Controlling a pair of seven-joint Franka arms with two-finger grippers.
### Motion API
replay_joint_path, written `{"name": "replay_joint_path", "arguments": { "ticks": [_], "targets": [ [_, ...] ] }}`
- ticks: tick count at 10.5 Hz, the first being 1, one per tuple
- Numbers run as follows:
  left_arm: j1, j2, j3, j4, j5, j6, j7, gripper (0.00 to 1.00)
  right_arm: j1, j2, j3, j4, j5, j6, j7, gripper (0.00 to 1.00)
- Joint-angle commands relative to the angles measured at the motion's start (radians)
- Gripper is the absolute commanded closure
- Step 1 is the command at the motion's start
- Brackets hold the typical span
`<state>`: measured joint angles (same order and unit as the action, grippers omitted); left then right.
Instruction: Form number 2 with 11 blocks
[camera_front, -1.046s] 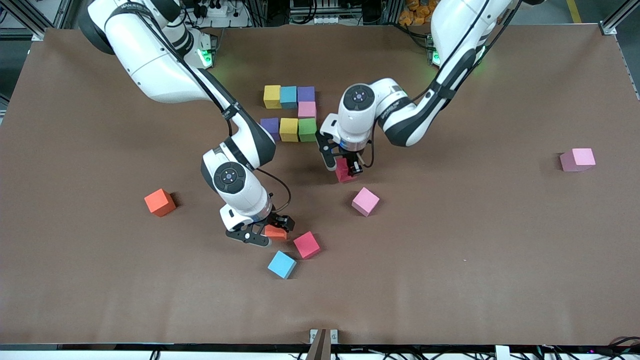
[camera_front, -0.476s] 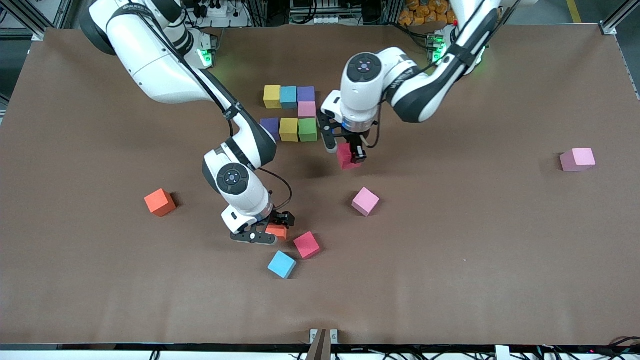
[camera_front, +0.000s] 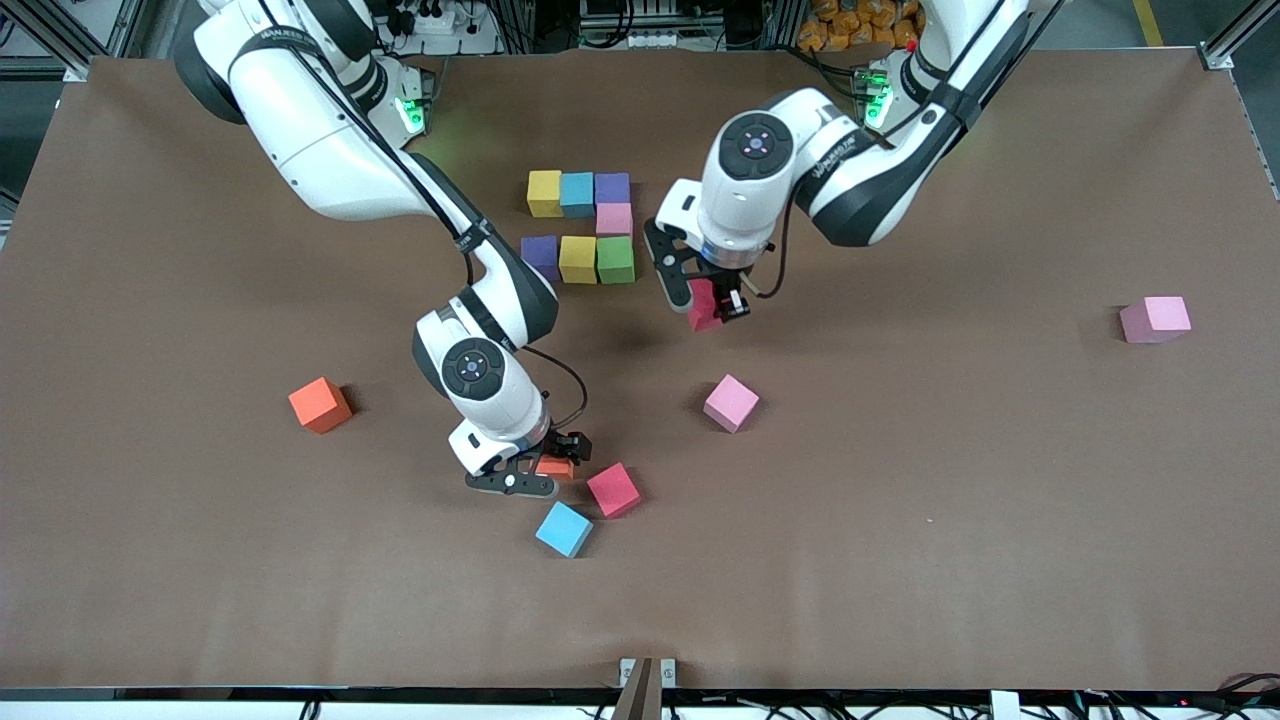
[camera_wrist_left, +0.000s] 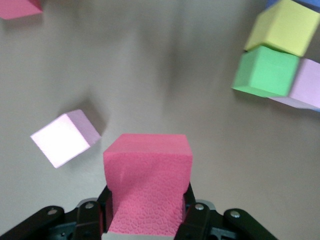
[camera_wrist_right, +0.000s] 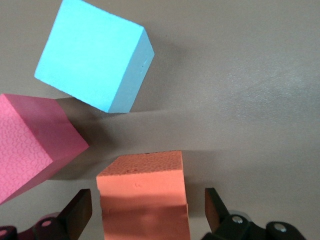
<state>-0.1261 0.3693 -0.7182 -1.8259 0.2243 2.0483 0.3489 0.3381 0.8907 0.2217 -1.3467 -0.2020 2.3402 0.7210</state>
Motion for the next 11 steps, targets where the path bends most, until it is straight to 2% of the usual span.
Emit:
{"name": "replay_joint_path", "arguments": {
  "ticks": [1,3,4,6,9,11],
  "targets": [
    [0.011,-0.021,-0.055,0.02,-0.025,-0.094,-0.019,1.0,0.013,0.014,-0.01,0.032,-0.01,-0.009,0.032,1.0],
    [0.014,-0.041,-0.072,0.022,-0.025,-0.109,-0.019,1.0,0.012,-0.01,-0.01,0.011,-0.011,-0.013,0.037,1.0],
    [0.014,-0.041,-0.072,0.023,-0.023,-0.109,-0.022,1.0,0.001,-0.056,-0.01,-0.052,-0.01,-0.013,0.031,1.0],
    [0.016,-0.036,-0.072,0.025,-0.023,-0.109,-0.022,1.0,-0.017,-0.203,0.001,-0.238,-0.008,-0.006,0.025,1.0],
    [0.016,-0.038,-0.07,0.028,-0.023,-0.109,-0.015,1.0,-0.011,-0.413,0.019,-0.571,-0.001,0.097,0.037,1.0],
    [0.016,-0.04,-0.072,0.028,-0.023,-0.111,-0.011,1.0,0.016,-0.501,0.033,-0.704,0.003,0.12,0.046,1.0]
  ]
}}
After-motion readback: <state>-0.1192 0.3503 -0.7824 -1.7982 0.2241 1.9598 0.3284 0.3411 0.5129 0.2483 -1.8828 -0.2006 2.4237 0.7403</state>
